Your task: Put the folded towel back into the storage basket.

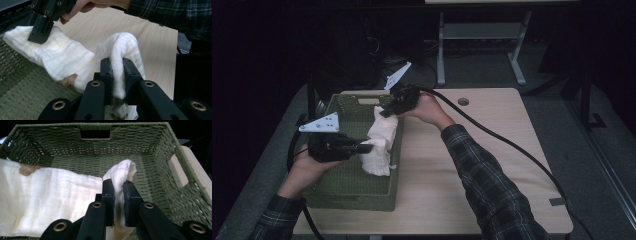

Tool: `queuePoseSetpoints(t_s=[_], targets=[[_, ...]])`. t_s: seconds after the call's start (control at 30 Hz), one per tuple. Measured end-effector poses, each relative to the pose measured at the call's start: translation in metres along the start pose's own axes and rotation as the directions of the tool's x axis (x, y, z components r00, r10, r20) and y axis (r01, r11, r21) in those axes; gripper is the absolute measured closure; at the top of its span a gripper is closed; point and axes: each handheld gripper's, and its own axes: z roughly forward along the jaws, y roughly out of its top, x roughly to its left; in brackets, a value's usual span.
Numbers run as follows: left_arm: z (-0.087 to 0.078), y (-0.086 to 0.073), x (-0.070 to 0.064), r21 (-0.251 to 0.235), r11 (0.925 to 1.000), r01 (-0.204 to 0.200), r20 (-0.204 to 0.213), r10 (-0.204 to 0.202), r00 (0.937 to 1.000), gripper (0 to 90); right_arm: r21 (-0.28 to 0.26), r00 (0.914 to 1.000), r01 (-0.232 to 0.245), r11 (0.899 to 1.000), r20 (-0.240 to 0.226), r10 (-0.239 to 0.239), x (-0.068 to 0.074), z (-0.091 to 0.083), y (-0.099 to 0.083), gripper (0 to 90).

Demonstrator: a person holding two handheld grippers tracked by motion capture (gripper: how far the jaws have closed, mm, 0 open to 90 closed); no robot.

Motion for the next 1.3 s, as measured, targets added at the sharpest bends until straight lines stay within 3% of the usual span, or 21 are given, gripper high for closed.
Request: queuePoseSetpoints(t_s=[0.37,0.83,0.87,0.97,1.03,1.1,1.3], targets=[[-0.003,-0.020,-0.002,0.022,0.9995,0.022,-0.026,-0.021,0.9994,79.9,0.016,0.9996,-0.007,1.000,-0.028,0.007,0.005,0.025,0.002,81.6],[0.010,-0.043,-0.003,0.047,0.9973,0.056,0.011,-0.056,0.9983,79.0,0.060,0.9984,0.020,0.998,-0.055,-0.017,0.015,0.047,-0.002,81.5],[0.012,-0.043,-0.003,0.052,0.9972,0.055,0.009,-0.055,0.9984,75.5,0.062,0.9983,0.020,0.998,-0.056,-0.017,0.015,0.048,-0.003,81.5],[0.017,-0.041,-0.001,0.051,0.9965,0.066,-0.047,-0.064,0.9969,50.0,0.071,0.9985,0.023,0.997,-0.051,-0.019,0.015,0.049,-0.004,81.5],[0.019,-0.040,0.000,0.045,0.9966,0.070,-0.058,-0.067,0.9961,41.3,0.069,0.9985,0.024,0.997,-0.050,-0.021,0.014,0.049,-0.004,81.5],[0.021,-0.039,0.002,0.046,0.9961,0.075,-0.060,-0.072,0.9956,37.2,0.065,0.9989,0.018,0.998,-0.045,-0.016,0.013,0.050,-0.004,81.5],[0.025,-0.037,0.004,0.034,0.9969,0.071,-0.058,-0.069,0.9959,36.0,0.060,0.9997,0.011,0.998,-0.024,-0.010,0.003,0.049,-0.005,81.5]])
